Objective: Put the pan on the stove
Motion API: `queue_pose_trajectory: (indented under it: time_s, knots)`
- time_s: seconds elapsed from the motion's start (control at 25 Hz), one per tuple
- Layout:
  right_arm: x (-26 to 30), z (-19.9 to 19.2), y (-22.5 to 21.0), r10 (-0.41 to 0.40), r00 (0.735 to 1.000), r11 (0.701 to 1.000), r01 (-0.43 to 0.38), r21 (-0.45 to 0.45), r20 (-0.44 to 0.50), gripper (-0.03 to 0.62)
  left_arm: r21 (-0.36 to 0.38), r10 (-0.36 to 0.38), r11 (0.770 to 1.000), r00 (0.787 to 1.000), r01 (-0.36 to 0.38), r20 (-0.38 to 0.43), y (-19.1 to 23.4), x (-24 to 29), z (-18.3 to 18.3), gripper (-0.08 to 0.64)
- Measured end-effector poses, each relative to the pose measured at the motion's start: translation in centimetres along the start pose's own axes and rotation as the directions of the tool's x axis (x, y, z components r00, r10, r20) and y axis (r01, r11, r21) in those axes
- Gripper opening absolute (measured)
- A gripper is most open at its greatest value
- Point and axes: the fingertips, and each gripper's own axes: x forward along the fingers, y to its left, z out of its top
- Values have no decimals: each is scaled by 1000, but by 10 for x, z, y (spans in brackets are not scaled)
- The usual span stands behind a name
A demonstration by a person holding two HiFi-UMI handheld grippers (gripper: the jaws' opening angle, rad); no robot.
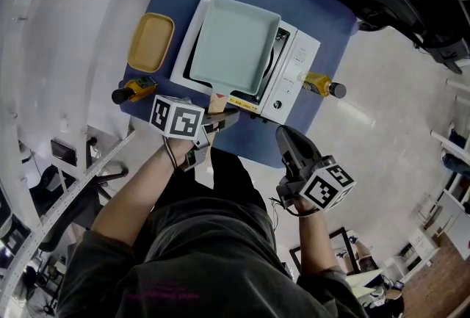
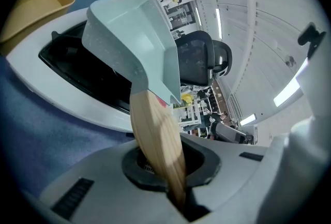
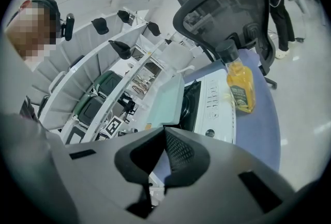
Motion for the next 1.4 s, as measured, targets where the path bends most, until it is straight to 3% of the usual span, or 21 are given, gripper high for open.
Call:
queue_pose_trajectory:
  time_s: [0.76,1.4]
  knots:
    - [-2,-7,3,6,1000,1000,-6,23,4,3,-14,14,1000,1000,-14,-9,1,2,-1,52]
    - [0,-13,8,7,1000,999,-8,32,8,3,-20,15,1000,1000,-16,-22,6,-8,-8,236]
